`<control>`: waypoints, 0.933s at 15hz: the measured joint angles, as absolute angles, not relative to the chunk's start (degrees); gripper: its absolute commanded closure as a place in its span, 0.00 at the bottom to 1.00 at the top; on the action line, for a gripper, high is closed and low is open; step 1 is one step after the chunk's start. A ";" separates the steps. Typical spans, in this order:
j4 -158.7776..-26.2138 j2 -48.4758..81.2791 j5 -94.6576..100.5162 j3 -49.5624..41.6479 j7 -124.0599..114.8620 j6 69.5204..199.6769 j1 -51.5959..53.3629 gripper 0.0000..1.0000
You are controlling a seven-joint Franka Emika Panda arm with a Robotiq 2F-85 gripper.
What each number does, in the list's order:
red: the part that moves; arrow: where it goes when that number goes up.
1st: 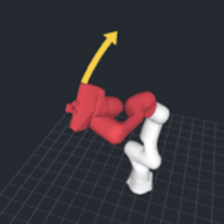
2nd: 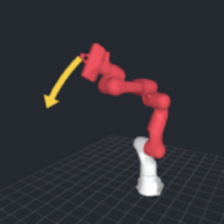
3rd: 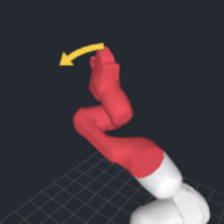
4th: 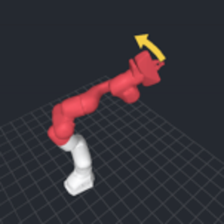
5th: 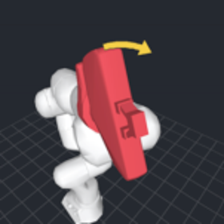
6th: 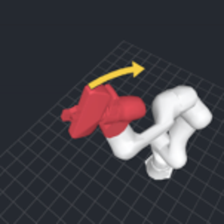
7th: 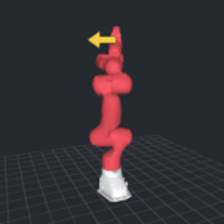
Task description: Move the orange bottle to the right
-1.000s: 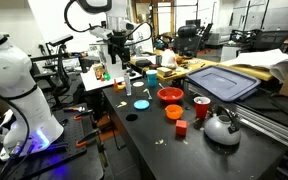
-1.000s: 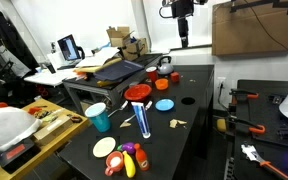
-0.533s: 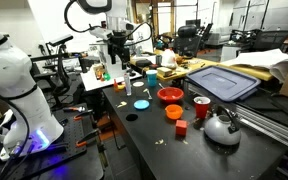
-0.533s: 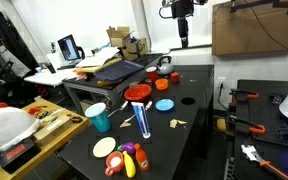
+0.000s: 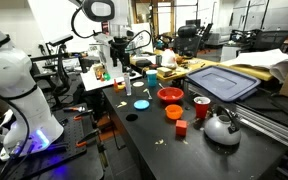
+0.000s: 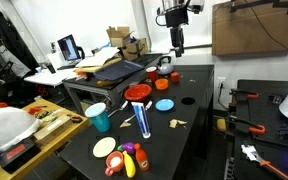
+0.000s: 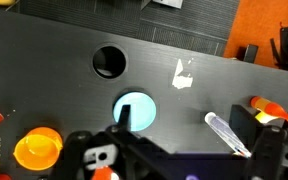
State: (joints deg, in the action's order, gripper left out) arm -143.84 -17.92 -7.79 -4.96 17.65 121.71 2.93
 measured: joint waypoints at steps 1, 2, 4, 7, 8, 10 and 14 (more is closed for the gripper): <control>-143.83 -17.14 -8.30 -4.49 17.62 122.75 3.05 0.00; -143.82 -16.33 -8.82 -4.04 17.62 123.81 3.22 0.00; -143.74 -14.50 -10.34 -3.32 17.67 126.00 3.88 0.00; -143.37 -11.63 -12.06 -2.39 18.21 129.17 5.06 0.00; -143.15 -10.68 -12.39 -1.86 18.57 130.25 5.34 0.00; -142.66 -8.93 -12.95 -0.71 18.78 132.07 6.02 0.00; -140.91 -6.35 -14.80 2.03 18.88 132.98 7.68 0.00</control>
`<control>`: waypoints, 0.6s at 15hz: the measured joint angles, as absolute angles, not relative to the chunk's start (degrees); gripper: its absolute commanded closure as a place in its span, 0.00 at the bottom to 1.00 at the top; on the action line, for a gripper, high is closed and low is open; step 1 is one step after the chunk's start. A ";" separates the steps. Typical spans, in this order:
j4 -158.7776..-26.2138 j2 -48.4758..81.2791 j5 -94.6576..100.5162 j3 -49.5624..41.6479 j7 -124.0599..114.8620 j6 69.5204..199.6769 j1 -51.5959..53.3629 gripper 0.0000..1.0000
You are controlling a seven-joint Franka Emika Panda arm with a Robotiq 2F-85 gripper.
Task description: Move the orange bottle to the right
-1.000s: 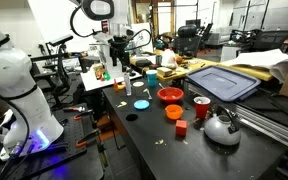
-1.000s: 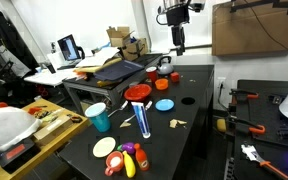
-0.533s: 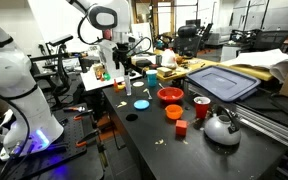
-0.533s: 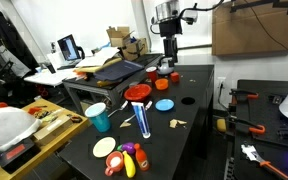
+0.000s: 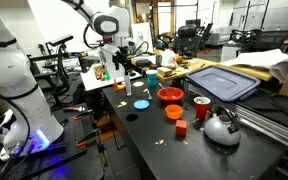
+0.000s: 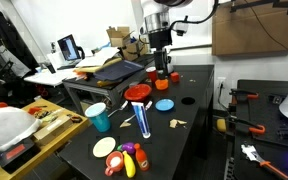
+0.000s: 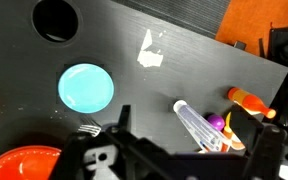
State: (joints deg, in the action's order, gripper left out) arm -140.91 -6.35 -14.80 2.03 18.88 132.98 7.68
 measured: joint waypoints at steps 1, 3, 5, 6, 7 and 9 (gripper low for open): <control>-140.45 -6.03 -15.24 2.85 18.90 132.98 8.19 0.00; -139.80 -5.72 -16.19 4.53 18.90 132.98 9.25 0.00; -139.37 -5.52 -17.14 6.22 18.90 132.98 10.42 0.00; -139.21 -5.41 -17.47 7.01 18.89 132.98 10.99 0.00; -139.07 -5.29 -17.73 7.78 18.87 132.98 11.55 0.00; -138.88 -5.06 -18.28 9.17 18.81 132.99 12.58 0.00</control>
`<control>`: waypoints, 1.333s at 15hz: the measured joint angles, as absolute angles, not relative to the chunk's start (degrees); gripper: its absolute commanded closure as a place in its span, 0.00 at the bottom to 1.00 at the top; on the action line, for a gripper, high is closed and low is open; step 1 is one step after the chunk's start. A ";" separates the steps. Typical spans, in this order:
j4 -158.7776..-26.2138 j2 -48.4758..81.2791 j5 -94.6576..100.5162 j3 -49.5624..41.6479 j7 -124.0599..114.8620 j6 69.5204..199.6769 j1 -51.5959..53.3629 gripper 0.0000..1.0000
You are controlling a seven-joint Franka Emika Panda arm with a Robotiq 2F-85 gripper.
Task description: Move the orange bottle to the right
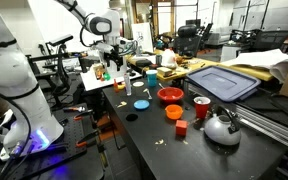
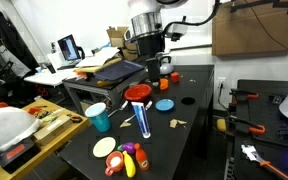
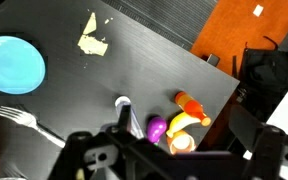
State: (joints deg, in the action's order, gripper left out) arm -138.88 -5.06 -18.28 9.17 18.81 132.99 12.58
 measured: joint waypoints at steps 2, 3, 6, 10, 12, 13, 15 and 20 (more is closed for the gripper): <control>-138.64 -4.72 -18.46 10.52 18.50 133.00 13.52 0.00; -138.50 -4.48 -18.46 11.21 17.96 133.06 13.96 0.00; -137.95 -3.23 -18.40 13.57 14.67 134.40 15.37 0.00; -136.85 -0.20 -17.11 16.61 8.31 137.32 17.22 0.00; -136.01 1.53 -15.64 17.69 5.00 138.22 17.93 0.00; -135.54 2.39 -14.87 18.07 3.47 138.62 18.27 0.00; -134.39 4.20 -13.27 18.73 0.31 139.10 18.82 0.00; -130.75 8.91 -9.93 19.07 -6.60 139.35 20.63 0.00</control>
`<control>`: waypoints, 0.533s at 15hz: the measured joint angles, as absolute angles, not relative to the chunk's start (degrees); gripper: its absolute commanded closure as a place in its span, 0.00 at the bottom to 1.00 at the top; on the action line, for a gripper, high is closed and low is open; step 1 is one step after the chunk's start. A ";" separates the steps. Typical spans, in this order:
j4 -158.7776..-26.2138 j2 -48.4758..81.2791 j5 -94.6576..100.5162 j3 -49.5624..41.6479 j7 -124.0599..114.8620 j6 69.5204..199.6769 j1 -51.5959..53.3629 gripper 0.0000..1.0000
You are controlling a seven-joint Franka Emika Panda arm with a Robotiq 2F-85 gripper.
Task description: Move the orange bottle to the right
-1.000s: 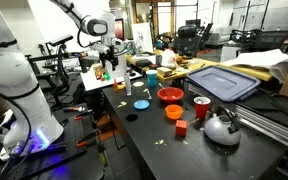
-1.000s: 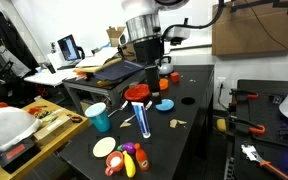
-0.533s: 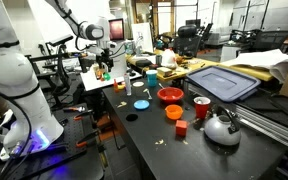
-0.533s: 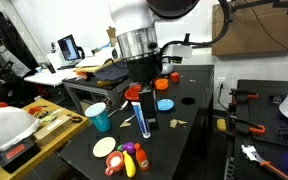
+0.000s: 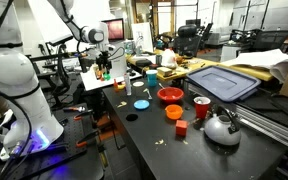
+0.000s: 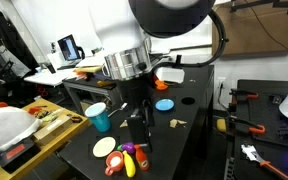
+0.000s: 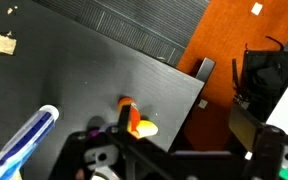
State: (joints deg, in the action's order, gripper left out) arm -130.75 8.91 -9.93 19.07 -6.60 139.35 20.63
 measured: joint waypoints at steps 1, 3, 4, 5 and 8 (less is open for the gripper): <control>-129.97 10.01 -9.17 19.07 -7.73 139.51 21.02 0.00; -128.45 12.45 -7.41 19.07 -9.93 139.96 21.71 0.00; -127.70 13.75 -6.52 19.04 -10.98 140.34 21.97 0.00; -126.87 15.08 -5.59 18.87 -11.90 140.75 22.27 0.00; -123.97 19.00 -2.59 17.85 -14.60 142.07 23.17 0.00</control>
